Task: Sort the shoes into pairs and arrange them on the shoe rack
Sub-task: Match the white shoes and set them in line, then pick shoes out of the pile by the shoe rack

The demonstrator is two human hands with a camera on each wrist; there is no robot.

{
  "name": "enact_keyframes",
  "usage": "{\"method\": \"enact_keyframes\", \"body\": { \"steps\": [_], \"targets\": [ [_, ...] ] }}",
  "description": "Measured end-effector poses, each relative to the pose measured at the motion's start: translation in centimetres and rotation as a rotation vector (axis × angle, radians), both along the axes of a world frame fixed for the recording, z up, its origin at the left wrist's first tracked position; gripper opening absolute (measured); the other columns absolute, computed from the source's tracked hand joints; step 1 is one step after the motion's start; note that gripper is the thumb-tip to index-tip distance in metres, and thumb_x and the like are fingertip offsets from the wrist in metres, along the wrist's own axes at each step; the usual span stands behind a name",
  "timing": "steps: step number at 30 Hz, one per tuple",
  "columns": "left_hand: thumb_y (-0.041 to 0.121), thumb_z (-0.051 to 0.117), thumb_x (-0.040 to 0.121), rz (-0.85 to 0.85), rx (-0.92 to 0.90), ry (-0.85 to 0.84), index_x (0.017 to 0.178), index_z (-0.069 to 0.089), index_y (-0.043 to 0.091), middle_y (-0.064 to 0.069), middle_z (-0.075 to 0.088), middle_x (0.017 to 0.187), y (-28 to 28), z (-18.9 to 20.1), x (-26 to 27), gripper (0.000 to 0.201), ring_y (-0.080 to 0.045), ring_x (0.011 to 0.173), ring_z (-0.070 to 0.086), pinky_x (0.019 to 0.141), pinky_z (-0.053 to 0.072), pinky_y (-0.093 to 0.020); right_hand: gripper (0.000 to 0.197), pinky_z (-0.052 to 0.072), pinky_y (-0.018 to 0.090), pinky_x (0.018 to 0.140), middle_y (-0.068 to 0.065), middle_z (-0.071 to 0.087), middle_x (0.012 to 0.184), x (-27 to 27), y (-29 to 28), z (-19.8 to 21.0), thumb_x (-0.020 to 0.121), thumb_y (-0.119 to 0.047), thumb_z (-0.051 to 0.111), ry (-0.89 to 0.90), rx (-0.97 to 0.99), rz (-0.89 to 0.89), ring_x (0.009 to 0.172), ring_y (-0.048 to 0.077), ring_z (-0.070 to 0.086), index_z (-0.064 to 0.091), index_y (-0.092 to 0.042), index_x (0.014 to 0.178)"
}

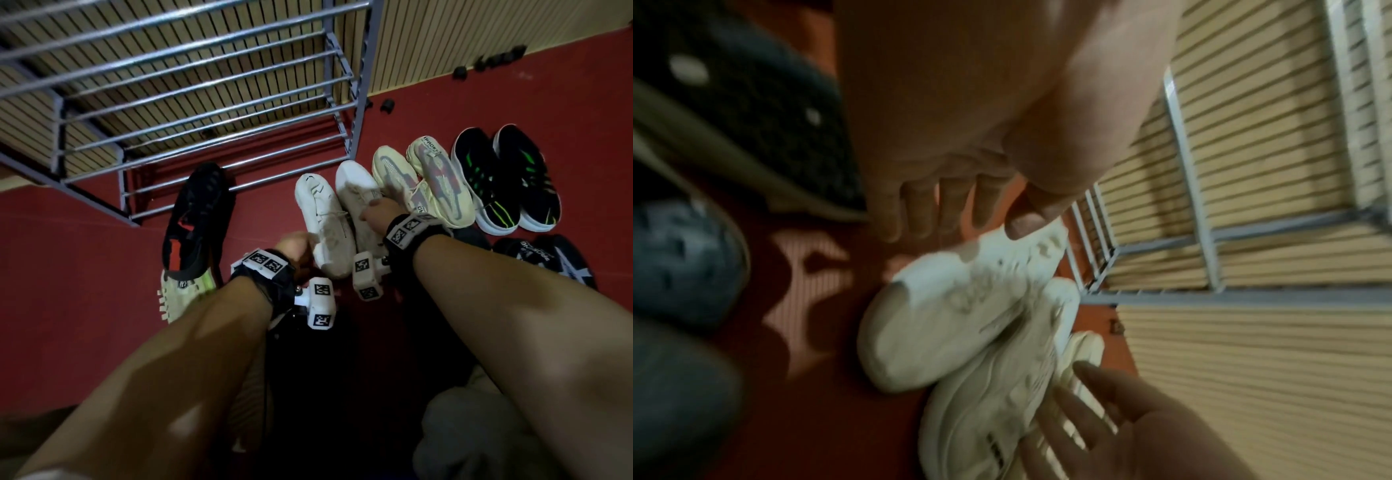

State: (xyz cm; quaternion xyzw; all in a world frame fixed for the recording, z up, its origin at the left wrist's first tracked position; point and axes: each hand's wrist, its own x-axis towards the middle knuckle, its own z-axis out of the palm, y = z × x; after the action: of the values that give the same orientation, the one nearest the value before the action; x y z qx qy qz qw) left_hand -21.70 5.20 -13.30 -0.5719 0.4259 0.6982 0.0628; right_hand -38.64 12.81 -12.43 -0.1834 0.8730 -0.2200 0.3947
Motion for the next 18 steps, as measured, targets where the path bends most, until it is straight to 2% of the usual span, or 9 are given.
{"method": "enact_keyframes", "body": {
  "steps": [2, 4, 7, 9, 10, 13, 15, 16, 18],
  "targets": [
    [0.013, 0.05, 0.092, 0.01, -0.024, 0.006, 0.079, 0.055, 0.015, -0.006, 0.056, 0.077, -0.6, 1.6, 1.5, 0.015, -0.022, 0.065, 0.053, 0.064, 0.046, -0.032, 0.043, 0.038, 0.038, 0.107, 0.012, 0.051, 0.139, 1.1, -0.4, 0.7, 0.095, -0.027, 0.052, 0.023, -0.033, 0.026, 0.128, 0.03, 0.047, 0.053, -0.006, 0.133],
    [0.013, 0.056, 0.088, 0.023, -0.069, -0.001, 0.082, 0.058, 0.015, -0.004, 0.059, 0.082, -1.2, 2.7, 3.5, 0.006, -0.019, 0.068, 0.056, 0.066, 0.048, -0.031, 0.037, 0.038, 0.035, 0.106, 0.015, 0.056, 0.132, 2.4, -0.5, 1.3, 0.095, -0.018, 0.051, 0.02, -0.04, 0.068, 0.126, 0.032, 0.049, 0.057, -0.003, 0.129],
    [0.01, 0.057, 0.089, 0.065, -0.138, -0.016, 0.08, 0.056, 0.015, -0.002, 0.057, 0.078, -1.9, 4.5, 6.9, 0.01, -0.016, 0.068, 0.055, 0.064, 0.048, -0.027, 0.044, 0.035, 0.032, 0.108, 0.014, 0.05, 0.14, 4.6, -0.8, 2.3, 0.092, -0.01, 0.052, 0.009, -0.086, 0.067, 0.13, 0.03, 0.046, 0.05, -0.005, 0.136],
    [0.008, 0.054, 0.091, 0.11, -0.168, -0.047, 0.077, 0.055, 0.014, -0.002, 0.055, 0.073, -2.6, 5.2, 9.5, 0.015, -0.017, 0.064, 0.053, 0.059, 0.046, -0.025, 0.052, 0.036, 0.035, 0.11, 0.012, 0.046, 0.144, 6.3, -1.4, 3.0, 0.091, -0.012, 0.054, 0.005, -0.112, 0.093, 0.132, 0.028, 0.045, 0.044, -0.009, 0.142],
    [0.008, 0.053, 0.091, 0.141, -0.169, -0.053, 0.076, 0.055, 0.014, -0.004, 0.054, 0.074, -3.0, 5.1, 10.8, 0.016, -0.019, 0.064, 0.052, 0.06, 0.045, -0.027, 0.053, 0.037, 0.037, 0.11, 0.012, 0.046, 0.145, 7.0, -1.7, 3.4, 0.09, -0.012, 0.055, 0.003, -0.121, 0.111, 0.131, 0.028, 0.046, 0.044, -0.009, 0.142],
    [0.009, 0.053, 0.086, 0.201, -0.191, -0.09, 0.075, 0.057, 0.015, -0.007, 0.05, 0.074, -3.6, 5.1, 14.3, 0.013, -0.02, 0.063, 0.047, 0.068, 0.038, -0.035, 0.05, 0.048, 0.04, 0.098, 0.016, 0.052, 0.138, 9.4, -2.6, 4.4, 0.088, -0.011, 0.059, -0.002, -0.127, 0.197, 0.12, 0.03, 0.054, 0.05, -0.005, 0.136],
    [0.01, 0.053, 0.079, 0.217, -0.17, -0.088, 0.078, 0.056, 0.016, -0.006, 0.044, 0.067, -3.5, 4.9, 16.2, 0.007, -0.018, 0.055, 0.041, 0.06, 0.036, -0.032, 0.045, 0.052, 0.034, 0.08, 0.018, 0.058, 0.13, 11.1, -3.2, 4.7, 0.087, -0.012, 0.059, -0.027, -0.124, 0.268, 0.102, 0.025, 0.057, 0.054, -0.004, 0.131],
    [0.011, 0.053, 0.078, 0.232, -0.15, -0.084, 0.08, 0.055, 0.016, -0.005, 0.041, 0.062, -3.4, 4.9, 16.8, 0.006, -0.018, 0.05, 0.037, 0.055, 0.032, -0.028, 0.044, 0.052, 0.033, 0.079, 0.017, 0.059, 0.128, 11.9, -3.4, 4.5, 0.086, -0.014, 0.06, -0.053, -0.126, 0.292, 0.098, 0.023, 0.058, 0.055, -0.006, 0.129],
    [0.012, 0.052, 0.086, 0.207, -0.133, -0.096, 0.077, 0.051, 0.017, -0.003, 0.037, 0.062, -3.1, 4.7, 17.9, 0.011, -0.018, 0.052, 0.034, 0.055, 0.03, -0.028, 0.046, 0.053, 0.039, 0.092, 0.016, 0.06, 0.128, 13.4, -3.9, 4.0, 0.083, -0.015, 0.061, -0.074, -0.117, 0.342, 0.106, 0.028, 0.062, 0.056, -0.009, 0.128]
  ]
}}
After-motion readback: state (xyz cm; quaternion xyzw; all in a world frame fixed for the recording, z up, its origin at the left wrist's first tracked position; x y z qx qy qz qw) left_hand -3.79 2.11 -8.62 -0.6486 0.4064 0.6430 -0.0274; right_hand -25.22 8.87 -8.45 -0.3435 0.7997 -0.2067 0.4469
